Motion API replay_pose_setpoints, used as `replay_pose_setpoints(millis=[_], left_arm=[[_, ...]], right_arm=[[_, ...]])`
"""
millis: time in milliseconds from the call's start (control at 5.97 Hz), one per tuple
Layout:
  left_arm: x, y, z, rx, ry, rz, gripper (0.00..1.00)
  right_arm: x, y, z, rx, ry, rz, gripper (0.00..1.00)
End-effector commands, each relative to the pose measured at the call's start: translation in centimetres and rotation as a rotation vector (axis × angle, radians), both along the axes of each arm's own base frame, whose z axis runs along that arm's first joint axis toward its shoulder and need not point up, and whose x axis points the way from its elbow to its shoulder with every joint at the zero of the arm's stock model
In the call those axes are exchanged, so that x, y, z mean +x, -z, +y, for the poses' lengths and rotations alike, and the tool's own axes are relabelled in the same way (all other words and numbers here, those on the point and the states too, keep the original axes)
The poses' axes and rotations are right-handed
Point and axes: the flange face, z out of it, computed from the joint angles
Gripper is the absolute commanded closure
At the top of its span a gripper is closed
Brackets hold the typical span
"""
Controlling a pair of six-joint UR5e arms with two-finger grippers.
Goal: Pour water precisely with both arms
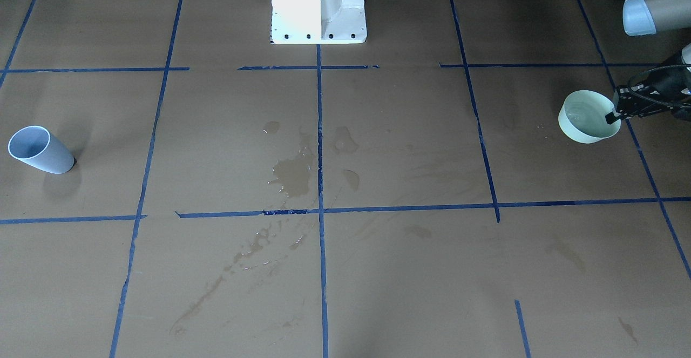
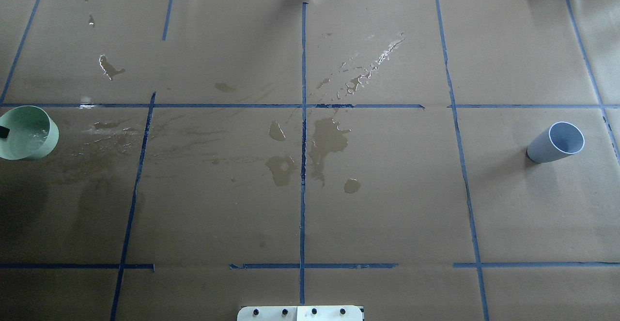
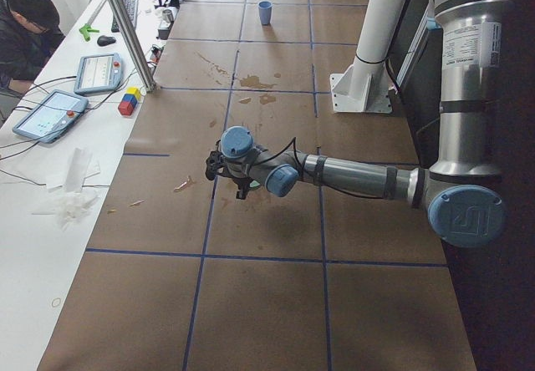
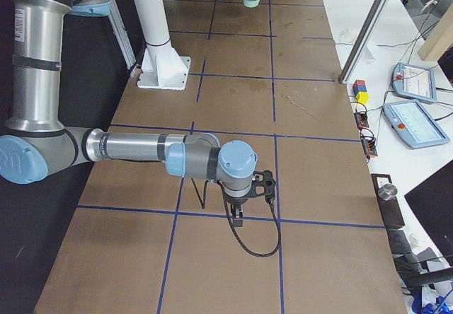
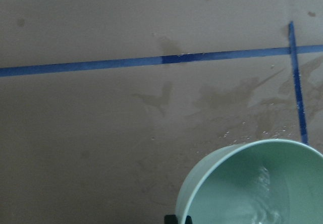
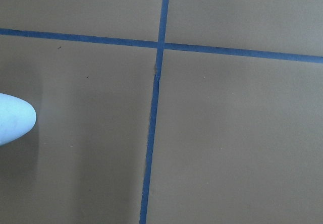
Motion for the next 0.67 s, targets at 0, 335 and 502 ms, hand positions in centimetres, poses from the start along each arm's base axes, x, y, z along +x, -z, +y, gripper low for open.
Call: replay_pose_setpoints(millis=[0,335,502], left_arm=[[0.1,-3.6,0.0,-0.034,0.089,0.044,1.00],[2.5,-4.9,0.4,-0.051,0.095,0.061,1.00],[4.3,-4.9,0.5,-0.053,0.069,0.049,0.99]], right_arm=[[0.0,0.0,0.0,0.003,0.002,0.000,0.00],[0.1,0.0,0.1,0.002,0.002,0.000,0.00],[0.0,0.0,0.0,0.002,0.003,0.002,0.00]])
